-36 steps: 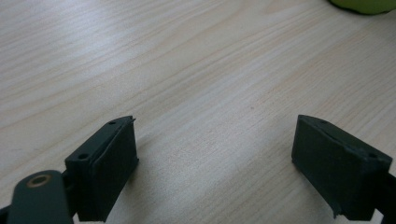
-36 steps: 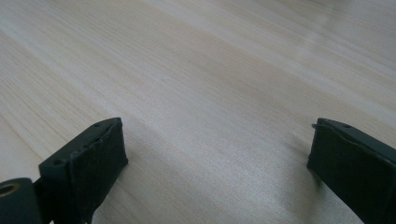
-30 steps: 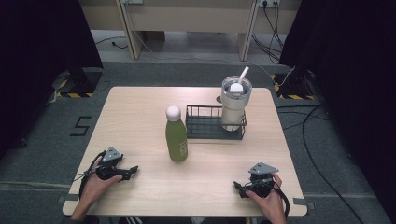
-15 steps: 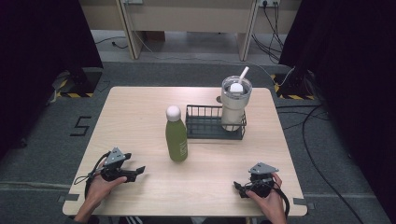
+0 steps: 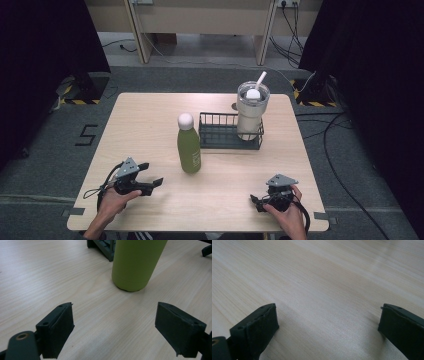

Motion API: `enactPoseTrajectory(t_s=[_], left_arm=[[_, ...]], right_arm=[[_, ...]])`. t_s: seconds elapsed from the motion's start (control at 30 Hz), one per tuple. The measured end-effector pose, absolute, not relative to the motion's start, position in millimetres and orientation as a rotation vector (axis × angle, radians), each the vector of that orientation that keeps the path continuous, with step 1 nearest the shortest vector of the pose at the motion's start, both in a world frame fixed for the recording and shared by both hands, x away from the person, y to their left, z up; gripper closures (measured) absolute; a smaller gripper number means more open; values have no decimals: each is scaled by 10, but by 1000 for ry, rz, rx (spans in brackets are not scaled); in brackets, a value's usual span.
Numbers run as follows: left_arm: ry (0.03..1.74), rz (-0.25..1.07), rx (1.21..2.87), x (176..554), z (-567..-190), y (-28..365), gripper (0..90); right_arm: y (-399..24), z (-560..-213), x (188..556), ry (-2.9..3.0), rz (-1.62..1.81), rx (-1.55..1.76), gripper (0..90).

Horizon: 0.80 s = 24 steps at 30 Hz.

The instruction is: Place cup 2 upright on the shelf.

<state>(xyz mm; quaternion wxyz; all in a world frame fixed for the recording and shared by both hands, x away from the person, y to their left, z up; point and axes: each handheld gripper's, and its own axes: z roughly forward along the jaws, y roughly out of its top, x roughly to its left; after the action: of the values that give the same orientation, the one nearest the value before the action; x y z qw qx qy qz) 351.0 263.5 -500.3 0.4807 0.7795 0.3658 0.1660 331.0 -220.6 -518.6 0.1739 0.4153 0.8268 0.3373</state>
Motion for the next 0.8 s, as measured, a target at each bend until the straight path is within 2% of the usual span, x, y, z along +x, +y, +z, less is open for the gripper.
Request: enactPoseTrajectory(t_s=[0.8], left_arm=[[856, 358, 1817, 3616, -4915, 2421, 148]], right_arm=[[-2207, -5187, 3314, 2345, 955, 1177, 21]])
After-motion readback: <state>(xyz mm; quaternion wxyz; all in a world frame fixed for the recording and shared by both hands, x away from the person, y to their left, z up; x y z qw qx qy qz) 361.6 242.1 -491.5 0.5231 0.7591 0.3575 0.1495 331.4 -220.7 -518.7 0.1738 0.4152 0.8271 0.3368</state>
